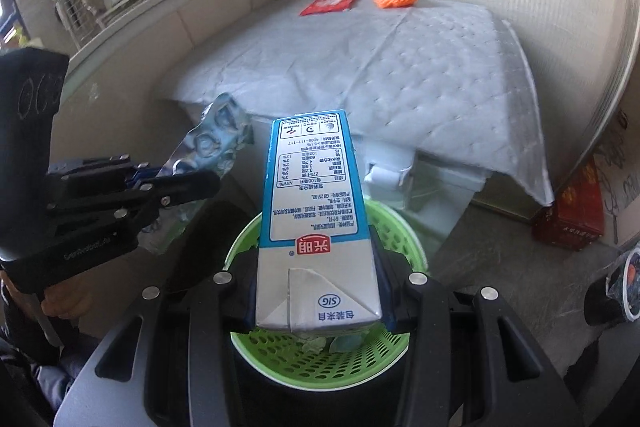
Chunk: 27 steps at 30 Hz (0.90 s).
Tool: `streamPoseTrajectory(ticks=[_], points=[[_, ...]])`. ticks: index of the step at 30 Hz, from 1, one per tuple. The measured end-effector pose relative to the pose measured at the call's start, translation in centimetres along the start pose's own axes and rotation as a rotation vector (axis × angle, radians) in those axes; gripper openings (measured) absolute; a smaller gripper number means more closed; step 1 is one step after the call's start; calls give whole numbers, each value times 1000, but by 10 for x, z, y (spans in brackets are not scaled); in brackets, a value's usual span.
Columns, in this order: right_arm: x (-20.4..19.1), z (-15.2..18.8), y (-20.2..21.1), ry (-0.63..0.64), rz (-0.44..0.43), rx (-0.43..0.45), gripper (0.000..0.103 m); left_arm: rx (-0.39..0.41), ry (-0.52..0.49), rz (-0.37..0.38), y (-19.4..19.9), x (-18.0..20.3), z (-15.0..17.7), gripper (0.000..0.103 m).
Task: Collect trash
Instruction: 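Carry foil pack and milk carton over the basket and open both grippers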
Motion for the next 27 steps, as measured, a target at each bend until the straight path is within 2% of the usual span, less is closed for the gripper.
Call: streamPoseTrajectory(ticks=[3, 5, 6, 7, 15, 22, 23, 25, 26, 27], points=[[-5, 16, -15, 22, -15, -59, 46, -12, 2, -1, -3, -1, 5, 10], [-5, 25, -25, 24, -25, -92, 61, -25, 4, -2, -6, -2, 10, 10], [-3, 30, -30, 18, -19, -103, 79, -31, 6, -2, -7, -3, 12, 10], [-1, 32, -31, 12, -9, -100, 90, -43, 9, 1, -10, -4, 15, 10], [23, 25, -20, -95, 9, -49, 101, -91, -37, 30, -26, 12, 28, 10], [45, 22, -13, -157, 36, -21, 101, -141, -51, 53, -39, 20, 36, 10], [47, 22, -13, -163, 37, -23, 101, -152, -52, 52, -41, 21, 38, 14], [51, 25, -14, -173, 40, -26, 101, -170, -56, 41, -44, 20, 40, 39], [52, 26, -15, -178, 40, -28, 101, -167, -56, 20, -45, 18, 41, 60], [53, 26, -16, -182, 40, -30, 101, -154, -58, 4, -43, 17, 41, 66]])
Point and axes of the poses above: each gripper's, at about its wrist camera, not at the fingertips, and y roughly against the way its jaws point, x to its right, z to its underside, the point moved 6 cm from there along -y, roughly the way its jaws point, and after that the axes turned 2 degrees about z, right-handed, at the moved point
